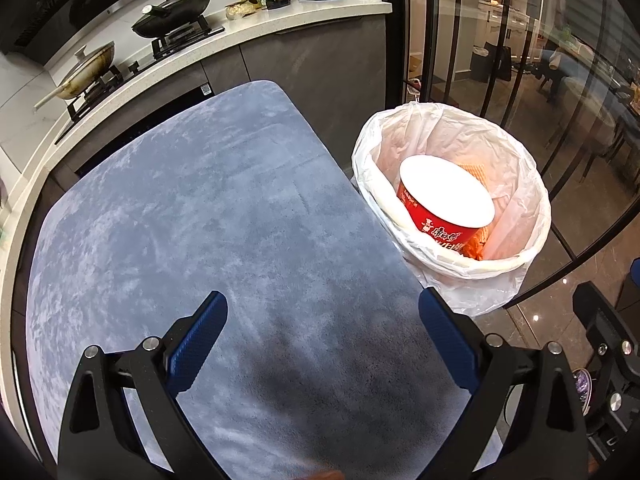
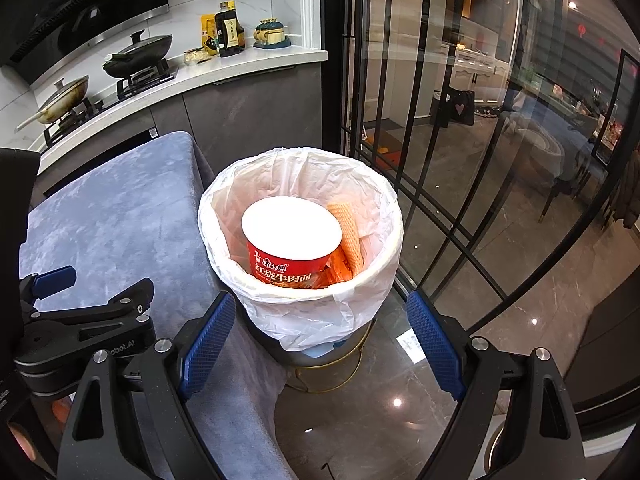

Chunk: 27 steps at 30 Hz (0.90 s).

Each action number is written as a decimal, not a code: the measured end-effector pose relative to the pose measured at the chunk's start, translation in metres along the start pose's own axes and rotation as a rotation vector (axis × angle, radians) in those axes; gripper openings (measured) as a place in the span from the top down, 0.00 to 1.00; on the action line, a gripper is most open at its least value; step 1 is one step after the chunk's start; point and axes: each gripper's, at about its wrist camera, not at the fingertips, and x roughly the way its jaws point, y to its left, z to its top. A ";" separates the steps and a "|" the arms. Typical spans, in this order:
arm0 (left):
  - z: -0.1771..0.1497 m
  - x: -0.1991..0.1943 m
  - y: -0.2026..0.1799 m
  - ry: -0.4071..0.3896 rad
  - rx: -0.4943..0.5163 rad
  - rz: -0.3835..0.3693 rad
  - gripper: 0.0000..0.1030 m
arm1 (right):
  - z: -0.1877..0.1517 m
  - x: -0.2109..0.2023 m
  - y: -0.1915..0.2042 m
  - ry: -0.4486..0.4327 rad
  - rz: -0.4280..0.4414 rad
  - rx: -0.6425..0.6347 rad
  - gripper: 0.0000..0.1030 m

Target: Collect trash

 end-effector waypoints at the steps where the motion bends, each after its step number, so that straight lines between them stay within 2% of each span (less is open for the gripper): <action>1: 0.000 -0.001 0.000 -0.003 0.001 0.004 0.11 | 0.000 0.001 -0.001 0.001 0.000 -0.001 0.18; 27: -0.003 -0.002 0.000 0.001 0.007 0.018 0.11 | -0.004 0.002 0.000 0.008 -0.016 -0.006 0.18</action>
